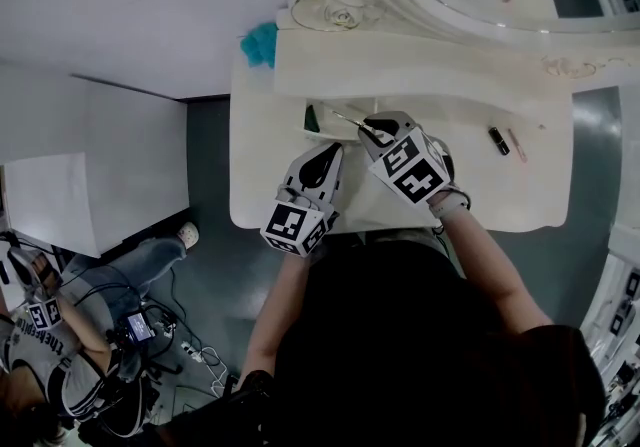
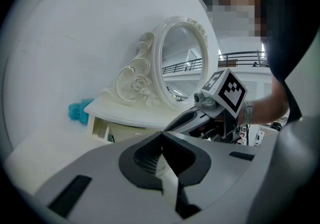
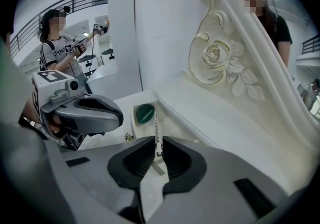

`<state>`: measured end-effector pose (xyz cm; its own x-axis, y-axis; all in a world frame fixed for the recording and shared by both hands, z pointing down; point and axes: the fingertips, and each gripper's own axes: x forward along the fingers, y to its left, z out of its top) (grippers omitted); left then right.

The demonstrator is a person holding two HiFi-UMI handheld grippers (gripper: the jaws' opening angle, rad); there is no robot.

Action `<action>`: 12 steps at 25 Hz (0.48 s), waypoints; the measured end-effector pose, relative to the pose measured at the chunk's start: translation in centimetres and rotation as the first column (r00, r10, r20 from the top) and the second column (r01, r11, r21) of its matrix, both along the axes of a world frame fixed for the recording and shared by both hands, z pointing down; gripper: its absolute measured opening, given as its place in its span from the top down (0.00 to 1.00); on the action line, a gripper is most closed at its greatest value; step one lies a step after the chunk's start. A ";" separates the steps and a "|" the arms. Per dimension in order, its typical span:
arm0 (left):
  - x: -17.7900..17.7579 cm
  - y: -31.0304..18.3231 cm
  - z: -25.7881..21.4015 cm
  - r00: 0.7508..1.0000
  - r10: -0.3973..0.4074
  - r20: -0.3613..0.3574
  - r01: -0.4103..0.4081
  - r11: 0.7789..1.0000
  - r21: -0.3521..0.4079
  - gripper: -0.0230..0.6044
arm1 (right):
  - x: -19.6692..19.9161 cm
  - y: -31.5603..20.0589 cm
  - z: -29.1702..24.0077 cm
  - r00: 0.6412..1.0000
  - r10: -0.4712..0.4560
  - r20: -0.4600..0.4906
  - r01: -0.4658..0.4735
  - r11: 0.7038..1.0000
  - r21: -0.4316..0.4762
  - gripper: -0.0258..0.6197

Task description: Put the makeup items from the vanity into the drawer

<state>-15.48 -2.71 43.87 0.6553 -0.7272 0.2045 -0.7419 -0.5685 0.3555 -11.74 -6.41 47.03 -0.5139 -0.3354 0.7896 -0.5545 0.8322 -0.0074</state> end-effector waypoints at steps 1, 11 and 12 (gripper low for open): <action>0.0 0.0 0.0 1.000 0.000 -0.001 0.000 1.000 0.000 0.94 | 0.0 0.0 0.1 1.000 0.000 0.001 0.000 1.000 -0.003 0.88; -0.2 -0.1 0.1 1.000 -0.009 0.001 0.009 1.000 -0.004 0.94 | -0.4 0.0 0.3 1.000 -0.011 0.015 0.011 0.999 -0.031 0.88; -0.3 -0.1 0.1 1.000 -0.010 0.001 0.010 1.000 -0.003 0.94 | -0.4 0.0 0.3 1.000 -0.012 0.016 0.012 0.999 -0.032 0.88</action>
